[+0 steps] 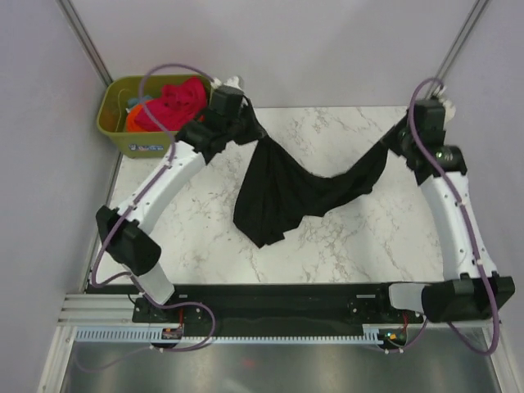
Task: Fold and stack the t-shirts
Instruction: Flatten the tshirt out
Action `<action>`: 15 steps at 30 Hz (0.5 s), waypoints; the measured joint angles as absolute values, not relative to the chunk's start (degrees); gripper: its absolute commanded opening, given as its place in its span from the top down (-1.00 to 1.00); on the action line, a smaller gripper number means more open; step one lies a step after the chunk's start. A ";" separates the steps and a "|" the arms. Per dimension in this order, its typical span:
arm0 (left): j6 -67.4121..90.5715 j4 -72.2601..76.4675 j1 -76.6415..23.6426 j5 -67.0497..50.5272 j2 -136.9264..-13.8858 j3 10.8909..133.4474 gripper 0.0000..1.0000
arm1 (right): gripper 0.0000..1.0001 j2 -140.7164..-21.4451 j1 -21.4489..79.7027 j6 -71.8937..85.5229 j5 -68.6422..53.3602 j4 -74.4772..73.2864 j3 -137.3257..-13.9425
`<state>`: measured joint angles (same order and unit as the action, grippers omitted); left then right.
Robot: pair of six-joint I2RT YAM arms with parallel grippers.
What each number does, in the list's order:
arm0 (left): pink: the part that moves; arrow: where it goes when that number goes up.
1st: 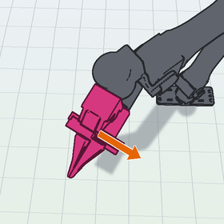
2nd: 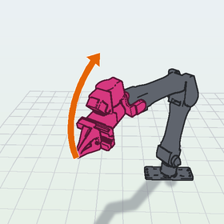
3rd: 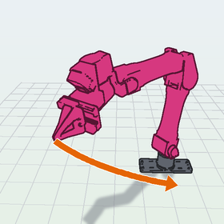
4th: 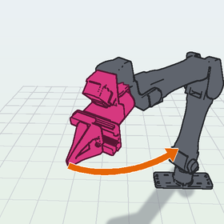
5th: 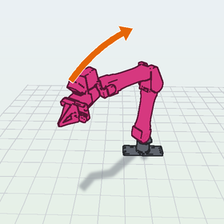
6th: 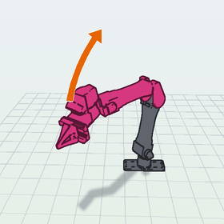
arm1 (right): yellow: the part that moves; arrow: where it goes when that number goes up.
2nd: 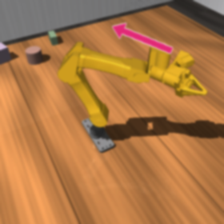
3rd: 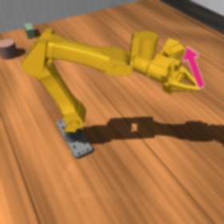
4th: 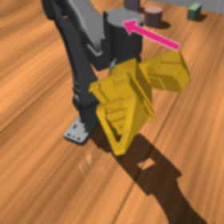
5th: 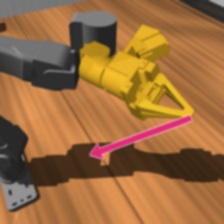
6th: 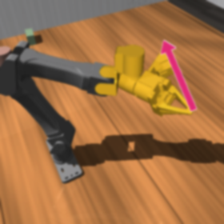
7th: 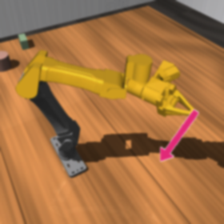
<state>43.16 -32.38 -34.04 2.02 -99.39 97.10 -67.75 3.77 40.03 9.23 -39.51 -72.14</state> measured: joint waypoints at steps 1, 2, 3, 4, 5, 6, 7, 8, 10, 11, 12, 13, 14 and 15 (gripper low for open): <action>40.05 -34.24 -32.73 2.09 -97.54 99.90 0.96 | 1.00 -71.57 2.79 39.59 9.74 -39.55 -79.05; 37.58 -35.29 -31.81 2.57 -96.07 102.00 0.96 | 1.00 -75.11 1.89 39.13 10.41 -40.32 -86.15; 34.39 -37.41 -30.57 3.40 -94.37 105.12 0.96 | 1.00 -77.91 1.26 38.74 10.92 -41.71 -92.18; 31.38 -39.97 -29.69 4.58 -93.10 109.06 0.96 | 1.00 -81.58 0.14 38.11 11.77 -43.70 -100.88; 28.53 -42.06 -29.30 5.56 -91.94 113.03 0.96 | 1.00 -84.14 -0.71 37.63 12.38 -45.30 -108.09; 25.96 -44.23 -29.26 6.33 -90.72 116.71 0.96 | 1.00 -85.67 -1.41 37.26 13.06 -46.17 -113.08; 23.62 -45.89 -29.45 6.90 -89.23 119.55 0.96 | 1.00 -86.61 -2.22 36.80 13.91 -47.33 -117.89; 21.98 -46.78 -29.71 7.07 -87.37 120.81 0.96 | 1.00 -86.65 -2.83 36.27 14.63 -48.58 -121.21; 19.31 -48.36 -30.15 6.68 -81.58 119.66 0.96 | 1.00 -84.42 -3.70 35.38 16.47 -50.54 -124.46; 18.46 -49.06 -30.22 5.76 -77.91 117.73 0.96 | 1.00 -82.85 -3.84 35.03 17.02 -51.42 -124.68; 18.02 -49.28 -30.30 4.38 -74.15 114.72 0.96 | 1.00 -80.38 -3.84 34.35 17.47 -52.21 -124.18; 17.85 -48.95 -30.28 3.07 -70.15 110.50 0.96 | 1.00 -77.67 -3.79 33.69 18.06 -53.04 -123.22; 17.82 -49.08 -30.28 1.72 -66.74 106.56 0.96 | 1.00 -74.70 -3.64 33.01 18.61 -53.69 -121.69; 17.91 -48.97 -30.26 -0.23 -62.92 102.06 0.96 | 1.00 -71.09 -3.60 32.47 19.40 -54.02 -119.20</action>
